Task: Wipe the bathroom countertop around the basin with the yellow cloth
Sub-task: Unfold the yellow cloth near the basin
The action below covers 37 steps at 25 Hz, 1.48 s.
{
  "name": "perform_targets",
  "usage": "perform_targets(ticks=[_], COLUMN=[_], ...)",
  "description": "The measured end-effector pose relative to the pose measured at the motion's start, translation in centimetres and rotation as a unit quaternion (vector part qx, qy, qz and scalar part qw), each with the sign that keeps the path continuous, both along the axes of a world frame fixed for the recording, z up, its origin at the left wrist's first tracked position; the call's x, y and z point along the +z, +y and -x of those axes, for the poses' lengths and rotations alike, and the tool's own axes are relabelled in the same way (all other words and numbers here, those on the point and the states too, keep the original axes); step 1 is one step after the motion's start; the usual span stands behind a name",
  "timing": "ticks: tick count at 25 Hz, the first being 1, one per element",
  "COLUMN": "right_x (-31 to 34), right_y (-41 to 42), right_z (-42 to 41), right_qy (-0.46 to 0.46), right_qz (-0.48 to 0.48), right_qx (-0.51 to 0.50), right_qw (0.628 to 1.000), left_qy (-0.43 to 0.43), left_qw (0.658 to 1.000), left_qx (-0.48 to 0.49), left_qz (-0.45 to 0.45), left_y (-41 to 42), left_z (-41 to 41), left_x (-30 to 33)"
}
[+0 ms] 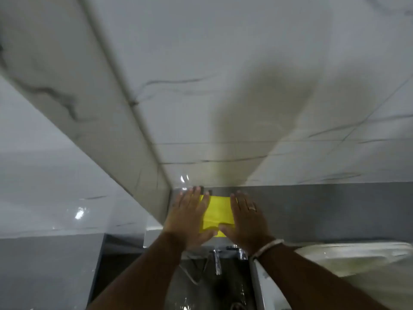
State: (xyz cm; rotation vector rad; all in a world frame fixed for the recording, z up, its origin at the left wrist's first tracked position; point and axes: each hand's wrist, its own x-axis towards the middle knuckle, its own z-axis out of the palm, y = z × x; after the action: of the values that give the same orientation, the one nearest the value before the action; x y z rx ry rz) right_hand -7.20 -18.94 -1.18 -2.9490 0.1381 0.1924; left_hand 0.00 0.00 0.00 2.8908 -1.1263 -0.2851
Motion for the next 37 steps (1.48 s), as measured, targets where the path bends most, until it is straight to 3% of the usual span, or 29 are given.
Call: perform_targets(ticks=[3, 9, 12, 16, 21, 26, 32, 37], right_x=[-0.8, 0.6, 2.0, 4.8, 9.7, 13.4, 15.6, 13.8], right_y=[-0.2, -1.5, -1.4, -0.9, 4.0, 14.5, 27.9, 37.7], right_z=[-2.4, -4.6, -4.7, -3.3, -2.2, -3.3, -4.8, -7.0], right_qy=[-0.026, 0.022, 0.051, 0.092, 0.09, 0.104, 0.054, 0.074], right_qz=[0.018, 0.028, -0.041, -0.11, -0.138, -0.153, -0.157, -0.131], right_qx=[-0.001, 0.022, 0.034, 0.085, 0.193, 0.344, 0.422, 0.411], right_qw=[1.0, 0.999, 0.997, 0.986, 0.967, 0.921, 0.891, 0.899], left_qy=[-0.038, 0.004, 0.034, 0.135, 0.139, 0.105, 0.1, 0.075], left_qw=[0.999, 0.997, 0.998, 0.988, 0.978, 0.94, 0.874, 0.809], left_qx=[0.015, 0.022, 0.021, 0.075, 0.155, 0.303, 0.393, 0.453], left_qz=[0.004, -0.073, -0.053, -0.001, 0.026, 0.116, 0.266, 0.367], left_y=[-1.2, -2.8, -2.3, 1.3, 8.3, 19.2, 32.7, 40.9], left_z=[-2.3, -3.7, -3.4, -1.2, 3.2, 9.4, 14.1, 14.0], left_x=[-1.2, -0.2, 1.2, 4.3, 8.7, 13.0, 15.4, 12.2])
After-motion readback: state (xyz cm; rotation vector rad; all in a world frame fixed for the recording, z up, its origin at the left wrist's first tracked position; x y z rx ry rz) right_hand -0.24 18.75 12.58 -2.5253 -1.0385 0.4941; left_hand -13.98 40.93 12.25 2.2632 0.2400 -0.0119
